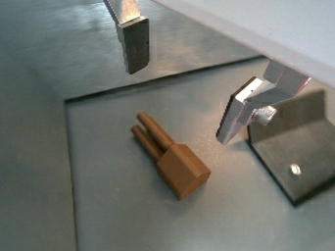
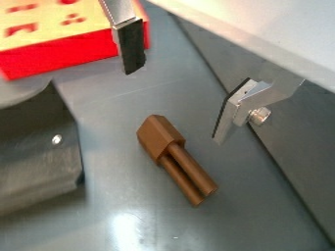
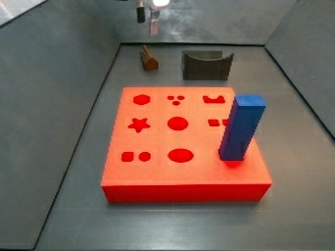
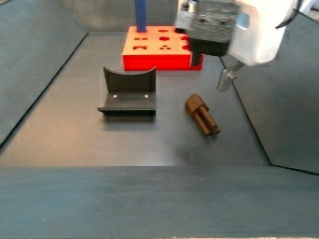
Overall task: Pick up the 3 prong object. Move up. Rotate the 3 prong object. Place the 3 prong object on the fixture. Regrasp the 3 prong object. Move to above the board. Insert the 3 prong object.
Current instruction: Rotate the 3 prong object.
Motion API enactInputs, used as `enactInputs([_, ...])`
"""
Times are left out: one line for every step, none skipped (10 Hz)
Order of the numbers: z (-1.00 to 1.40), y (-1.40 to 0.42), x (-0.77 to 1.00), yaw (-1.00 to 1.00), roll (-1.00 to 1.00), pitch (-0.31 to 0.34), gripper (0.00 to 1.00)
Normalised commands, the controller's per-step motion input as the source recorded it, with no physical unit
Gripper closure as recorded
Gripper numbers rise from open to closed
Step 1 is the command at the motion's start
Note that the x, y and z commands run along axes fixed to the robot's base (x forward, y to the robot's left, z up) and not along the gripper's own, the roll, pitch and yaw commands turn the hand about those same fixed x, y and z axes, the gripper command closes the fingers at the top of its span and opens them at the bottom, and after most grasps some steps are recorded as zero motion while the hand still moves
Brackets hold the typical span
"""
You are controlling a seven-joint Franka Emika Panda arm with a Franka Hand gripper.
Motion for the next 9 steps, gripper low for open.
enactInputs([-0.03, 0.01, 0.04, 1.00, 0.00, -0.008, 0.00])
enactInputs([-0.03, 0.01, 0.04, 1.00, 0.00, -0.009, 0.00])
enactInputs([-0.03, 0.01, 0.04, 1.00, 0.00, -0.010, 0.00])
enactInputs([-0.03, 0.01, 0.04, 1.00, 0.00, -0.010, 0.00])
enactInputs([-0.03, 0.01, 0.04, 1.00, 0.00, -0.011, 0.00])
enactInputs([-0.03, 0.01, 0.04, 1.00, 0.00, -0.012, 0.00])
enactInputs([-0.03, 0.01, 0.04, 1.00, 0.00, -0.014, 0.00])
enactInputs([-0.03, 0.01, 0.04, 1.00, 0.00, -0.015, 0.00])
enactInputs([-0.03, 0.01, 0.04, 1.00, 0.01, -0.017, 0.00])
